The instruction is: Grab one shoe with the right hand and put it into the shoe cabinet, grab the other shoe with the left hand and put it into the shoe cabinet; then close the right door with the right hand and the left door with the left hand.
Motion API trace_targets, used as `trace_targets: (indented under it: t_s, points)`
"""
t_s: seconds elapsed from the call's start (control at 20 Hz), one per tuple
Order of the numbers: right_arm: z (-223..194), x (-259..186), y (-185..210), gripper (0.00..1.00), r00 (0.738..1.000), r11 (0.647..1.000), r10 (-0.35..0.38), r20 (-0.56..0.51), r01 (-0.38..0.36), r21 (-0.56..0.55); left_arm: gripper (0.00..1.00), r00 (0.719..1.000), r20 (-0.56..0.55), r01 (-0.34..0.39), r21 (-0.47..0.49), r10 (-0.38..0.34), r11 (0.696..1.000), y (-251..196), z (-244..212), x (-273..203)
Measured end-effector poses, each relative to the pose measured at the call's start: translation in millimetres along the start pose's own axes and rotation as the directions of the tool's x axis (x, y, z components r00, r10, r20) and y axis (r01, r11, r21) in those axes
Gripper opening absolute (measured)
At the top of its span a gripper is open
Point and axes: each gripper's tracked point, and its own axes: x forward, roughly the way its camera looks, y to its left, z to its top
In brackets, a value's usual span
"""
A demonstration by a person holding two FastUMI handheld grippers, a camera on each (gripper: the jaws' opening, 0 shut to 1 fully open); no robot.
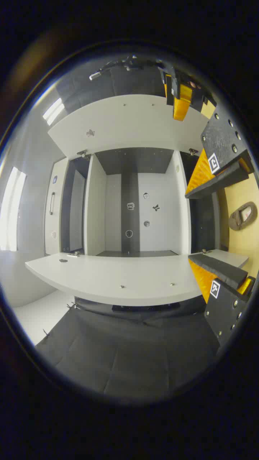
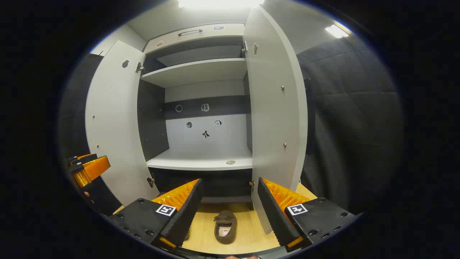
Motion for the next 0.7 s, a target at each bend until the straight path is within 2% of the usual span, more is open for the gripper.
trace_targets:
  t_s: [0.1,0.15,0.2,0.7]
  points:
    - [-2,1,3,0.93,1.0,1.0,0.008,-0.006,-0.008,-0.004,0.9,1.0,-0.005,0.0,-0.007,0.0,1.0,0,-1,-1]
    - [-2,2,5,0.96,1.0,1.0,0.012,-0.009,-0.012,-0.003,0.9,1.0,-0.007,0.001,-0.014,-0.001,1.0,0,-2,-1]
    - [-3,3,6,0.93,1.0,1.0,0.014,-0.012,-0.014,-0.004,0.9,1.0,-0.01,0.002,-0.02,-0.002,1.0,0,-5,-1]
    - [-15,9,6,0.96,0.999,1.0,0.017,-0.041,-0.016,0.005,0.9,0.999,-0.041,-0.032,-0.03,0.031,0.999,11,-16,4]
